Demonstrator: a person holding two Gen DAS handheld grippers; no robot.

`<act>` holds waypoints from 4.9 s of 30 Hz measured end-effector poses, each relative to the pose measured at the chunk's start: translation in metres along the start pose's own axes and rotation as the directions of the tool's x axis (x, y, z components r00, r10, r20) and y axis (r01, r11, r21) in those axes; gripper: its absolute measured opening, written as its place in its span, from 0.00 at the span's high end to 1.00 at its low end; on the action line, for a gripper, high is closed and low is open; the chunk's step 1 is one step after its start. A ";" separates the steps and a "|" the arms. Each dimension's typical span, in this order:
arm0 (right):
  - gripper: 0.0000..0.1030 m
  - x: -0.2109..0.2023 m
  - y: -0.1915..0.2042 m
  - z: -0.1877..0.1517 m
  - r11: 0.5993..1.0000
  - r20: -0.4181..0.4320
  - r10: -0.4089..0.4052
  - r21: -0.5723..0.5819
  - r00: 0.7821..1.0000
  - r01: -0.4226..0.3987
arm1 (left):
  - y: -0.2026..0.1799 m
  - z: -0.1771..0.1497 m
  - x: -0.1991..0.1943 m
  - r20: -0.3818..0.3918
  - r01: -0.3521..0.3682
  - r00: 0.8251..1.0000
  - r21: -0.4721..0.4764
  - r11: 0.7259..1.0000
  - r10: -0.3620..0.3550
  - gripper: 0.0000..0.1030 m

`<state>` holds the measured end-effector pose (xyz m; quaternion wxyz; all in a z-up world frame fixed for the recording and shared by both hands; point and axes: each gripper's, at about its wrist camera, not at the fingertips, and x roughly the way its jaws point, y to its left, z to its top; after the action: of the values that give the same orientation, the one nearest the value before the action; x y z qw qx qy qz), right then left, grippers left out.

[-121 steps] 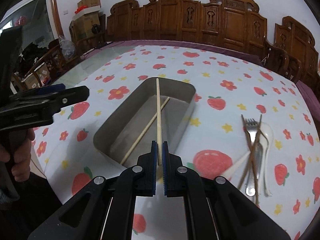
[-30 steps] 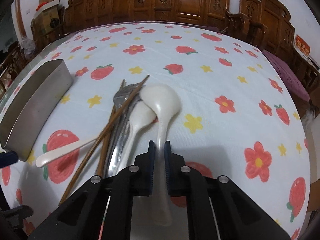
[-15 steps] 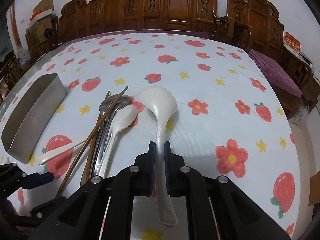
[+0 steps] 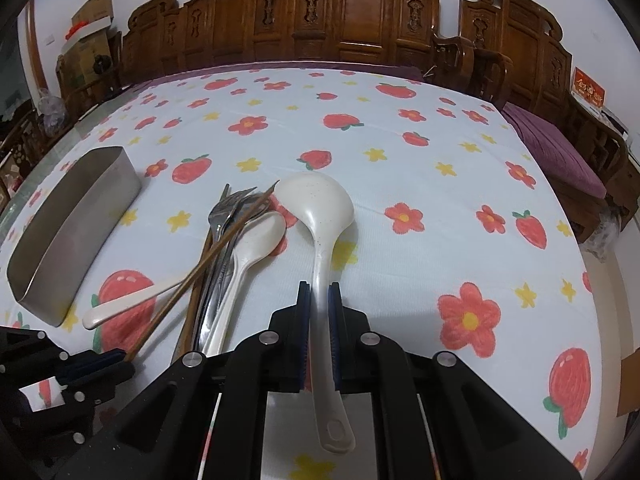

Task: Organize utensils
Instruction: 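Place the chopstick in the tray with the left tool while the right tool carries the ladle, then lower the white ladle into the tray and open the right tool, then move the right tool back to the pile and grasp a wooden chopstick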

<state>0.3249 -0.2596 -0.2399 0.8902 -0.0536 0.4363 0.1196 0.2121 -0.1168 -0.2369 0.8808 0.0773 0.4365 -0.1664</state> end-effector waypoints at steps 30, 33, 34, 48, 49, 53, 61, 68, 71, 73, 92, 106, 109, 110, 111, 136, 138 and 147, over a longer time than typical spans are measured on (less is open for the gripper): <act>0.90 -0.037 0.043 -0.012 0.995 0.054 0.086 -0.055 0.995 -0.083 | 0.080 -0.005 -0.106 0.106 -0.065 0.991 -0.110 0.992 0.077 0.96; 0.90 -0.043 0.053 -0.012 0.992 0.066 0.105 -0.073 0.992 -0.100 | 0.094 -0.009 -0.108 0.098 -0.083 0.990 -0.134 0.987 0.097 0.96; 0.90 -0.044 0.056 -0.011 0.991 0.070 0.112 -0.079 0.991 -0.106 | 0.098 -0.010 -0.109 0.095 -0.087 0.990 -0.142 0.986 0.101 0.96; 0.90 -0.053 0.101 -0.011 0.973 0.074 0.173 -0.170 0.982 -0.158 | 0.142 -0.022 -0.090 -0.002 -0.129 0.991 -0.209 0.969 0.132 0.96; 0.90 -0.054 0.104 -0.011 0.971 0.074 0.176 -0.175 0.982 -0.161 | 0.145 -0.023 -0.088 -0.009 -0.130 0.991 -0.214 0.968 0.131 0.96; 0.90 -0.055 0.111 -0.012 0.968 0.073 0.187 -0.187 0.980 -0.170 | 0.150 -0.024 -0.080 -0.035 -0.135 0.991 -0.231 0.964 0.130 0.96; 0.90 -0.059 0.124 -0.014 0.962 0.070 0.196 -0.205 0.978 -0.178 | 0.159 -0.025 -0.079 -0.033 -0.140 0.990 -0.269 0.953 0.136 0.96; 0.90 -0.069 0.139 -0.009 0.958 0.076 0.214 -0.211 0.974 -0.194 | 0.167 -0.021 -0.096 0.016 -0.134 0.989 -0.292 0.947 0.145 0.90; 0.90 -0.075 0.149 -0.004 0.957 0.083 0.231 -0.201 0.969 -0.211 | 0.171 -0.020 -0.109 0.046 -0.134 0.987 -0.300 0.945 0.155 0.77; 0.90 -0.077 0.156 0.000 0.954 0.084 0.241 -0.202 0.967 -0.220 | 0.175 -0.018 -0.119 0.072 -0.137 0.983 -0.304 0.943 0.167 0.65; 0.90 -0.043 0.223 0.040 0.950 0.023 0.257 -0.191 0.966 -0.248 | 0.216 -0.025 -0.167 0.167 -0.190 0.951 -0.353 0.916 0.262 0.09; 0.89 0.018 0.240 0.065 0.952 -0.058 0.306 0.021 0.950 -0.306 | 0.228 -0.029 -0.171 0.174 -0.195 0.944 -0.392 0.899 0.281 0.09; 0.88 0.019 0.241 0.067 0.937 -0.058 0.348 0.023 0.936 -0.348 | 0.229 -0.030 -0.172 0.180 -0.190 0.943 -0.398 0.897 0.280 0.09; 0.88 0.018 0.241 0.067 0.936 -0.056 0.351 0.016 0.935 -0.351 | 0.229 -0.030 -0.172 0.180 -0.191 0.943 -0.398 0.897 0.280 0.09; 0.88 0.016 0.240 0.067 0.937 -0.052 0.350 0.006 0.935 -0.350 | 0.229 -0.030 -0.172 0.180 -0.191 0.943 -0.398 0.897 0.280 0.09; 0.77 -0.085 0.095 0.016 0.987 0.106 0.162 -0.041 0.981 -0.158 | 0.138 -0.011 -0.143 0.187 -0.105 0.971 -0.238 0.966 0.151 0.09; 0.77 -0.088 0.084 0.006 0.990 0.103 0.144 -0.027 0.984 -0.142 | 0.129 -0.010 -0.142 0.191 -0.090 0.972 -0.230 0.969 0.136 0.09; 0.77 -0.074 0.050 -0.027 0.999 0.063 0.051 -0.018 0.997 -0.050 | 0.087 -0.005 -0.122 0.173 -0.069 0.980 -0.135 0.988 0.093 0.09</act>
<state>0.2480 -0.2292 -0.1975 0.8998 -0.0460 0.4081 0.1474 0.1710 -0.0070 -0.1435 0.9257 0.0229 0.3617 -0.1081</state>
